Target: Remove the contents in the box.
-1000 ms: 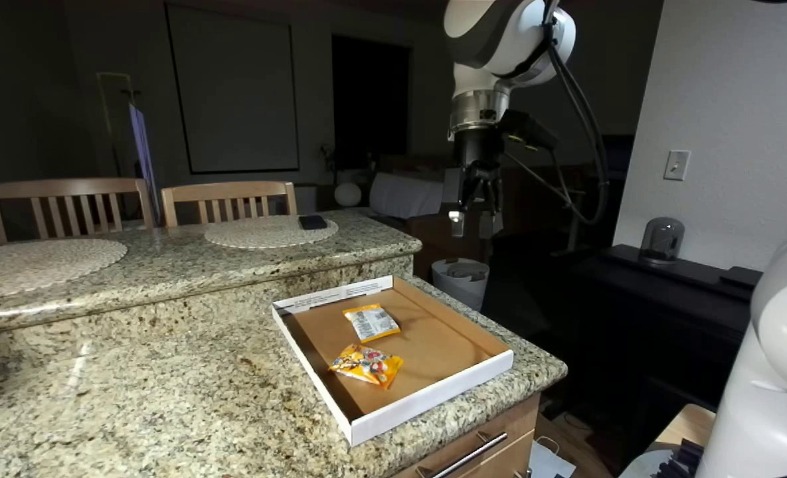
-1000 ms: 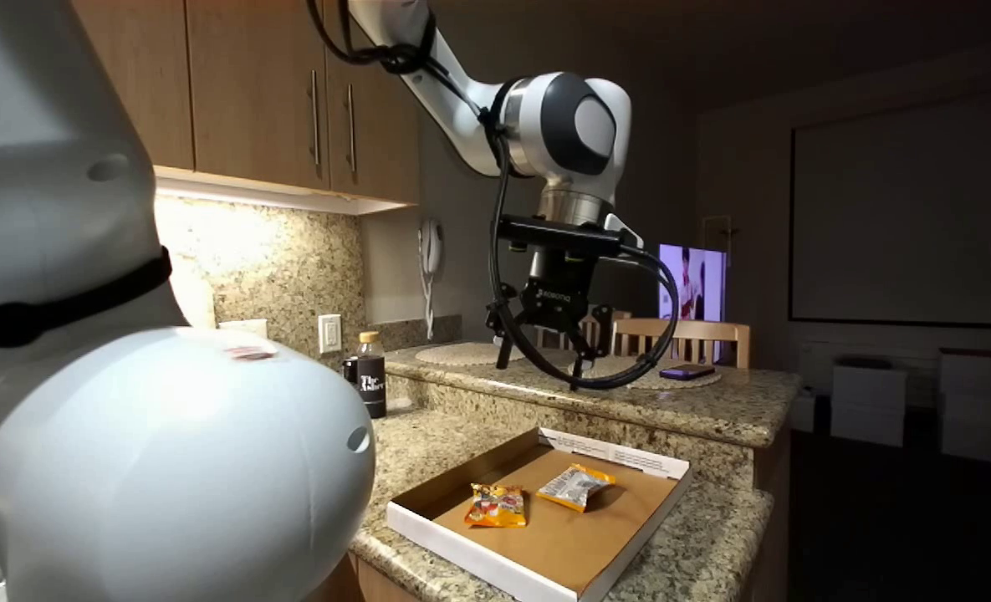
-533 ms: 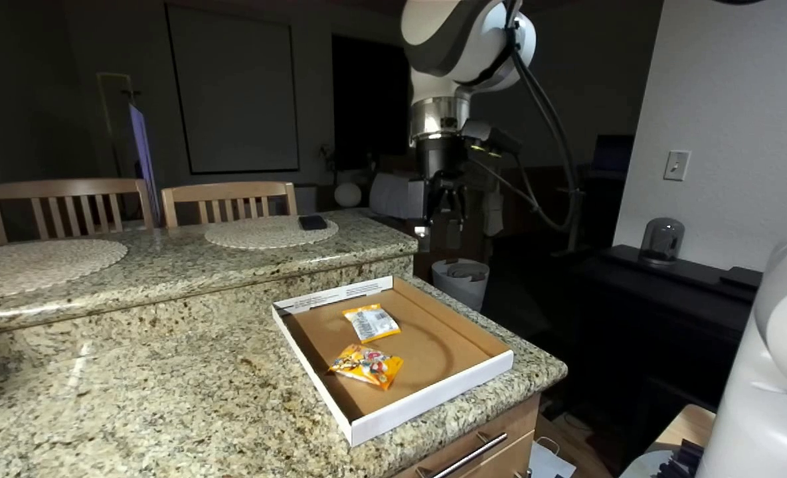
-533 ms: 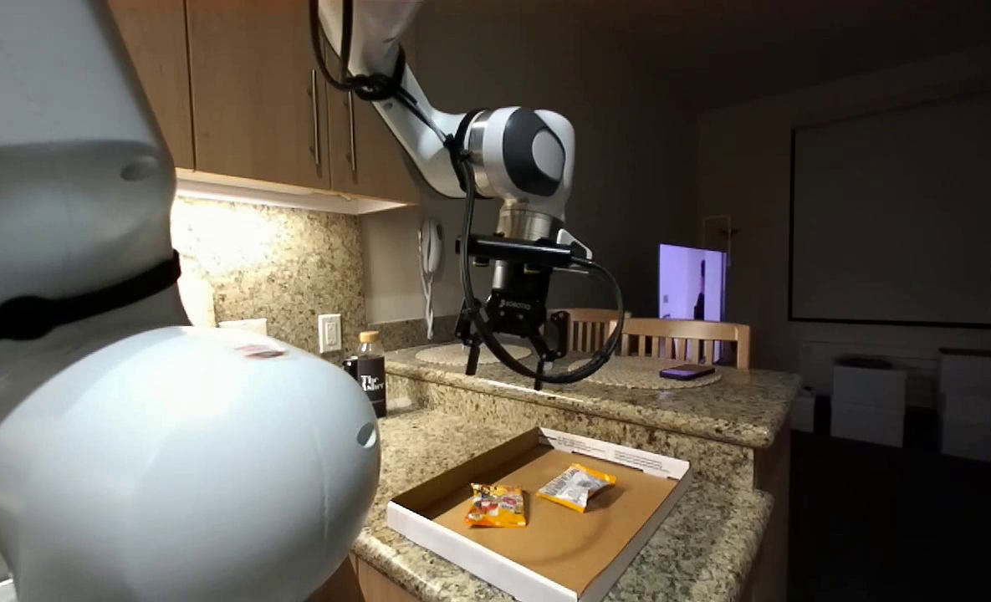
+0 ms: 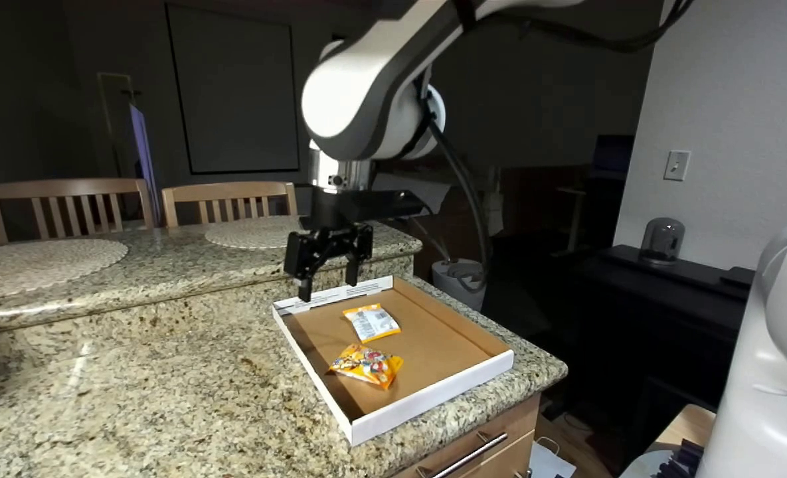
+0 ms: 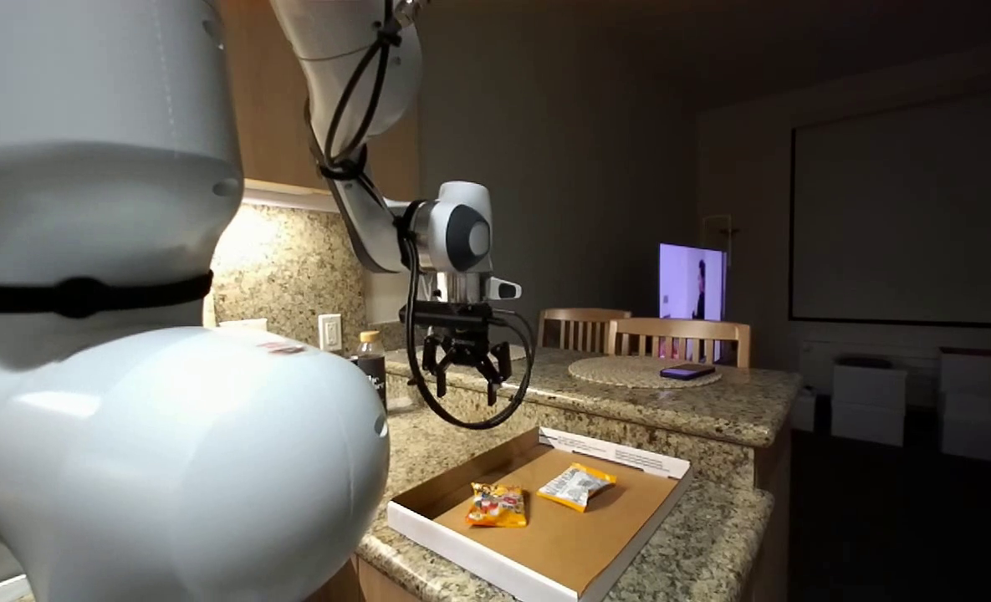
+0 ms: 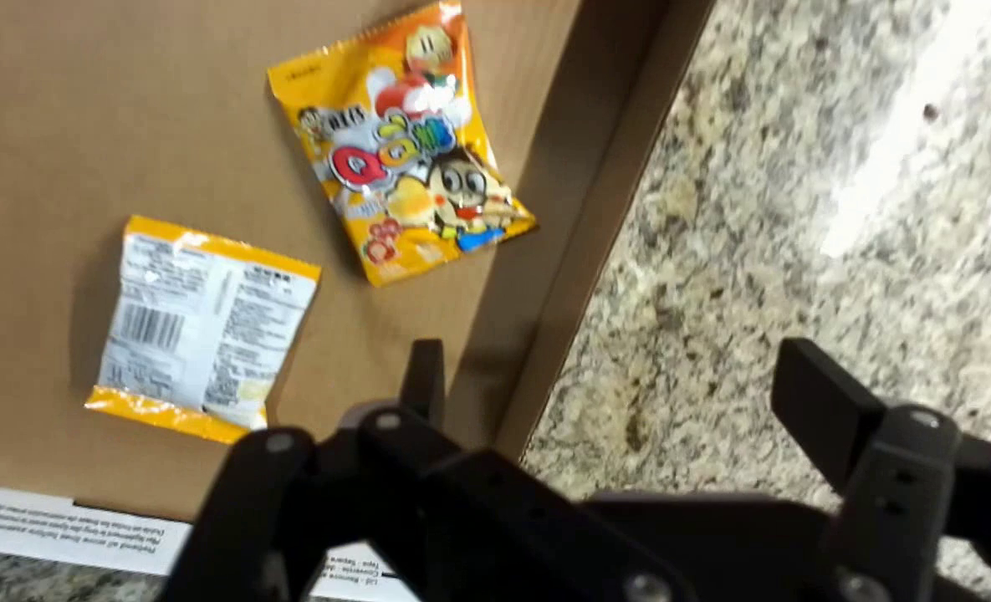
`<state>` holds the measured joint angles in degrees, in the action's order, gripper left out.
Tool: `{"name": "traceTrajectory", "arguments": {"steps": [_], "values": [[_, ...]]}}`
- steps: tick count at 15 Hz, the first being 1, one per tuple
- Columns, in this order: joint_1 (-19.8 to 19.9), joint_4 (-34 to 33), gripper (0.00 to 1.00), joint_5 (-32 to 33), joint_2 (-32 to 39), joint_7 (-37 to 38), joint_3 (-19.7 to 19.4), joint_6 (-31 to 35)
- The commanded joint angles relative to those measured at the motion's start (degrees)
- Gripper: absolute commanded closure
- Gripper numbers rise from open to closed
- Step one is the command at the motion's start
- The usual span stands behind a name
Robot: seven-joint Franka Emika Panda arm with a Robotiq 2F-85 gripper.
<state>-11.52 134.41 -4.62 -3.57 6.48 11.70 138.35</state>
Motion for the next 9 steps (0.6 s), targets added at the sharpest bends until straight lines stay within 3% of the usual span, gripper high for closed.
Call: {"name": "traceTrajectory", "arguments": {"steps": [1, 9], "values": [[1.20, -2.39, 0.00, 6.86, 7.83, 12.93, -0.54, 10.26], [0.96, -3.87, 0.00, 4.91, 9.51, 11.32, -2.39, 8.33]]}}
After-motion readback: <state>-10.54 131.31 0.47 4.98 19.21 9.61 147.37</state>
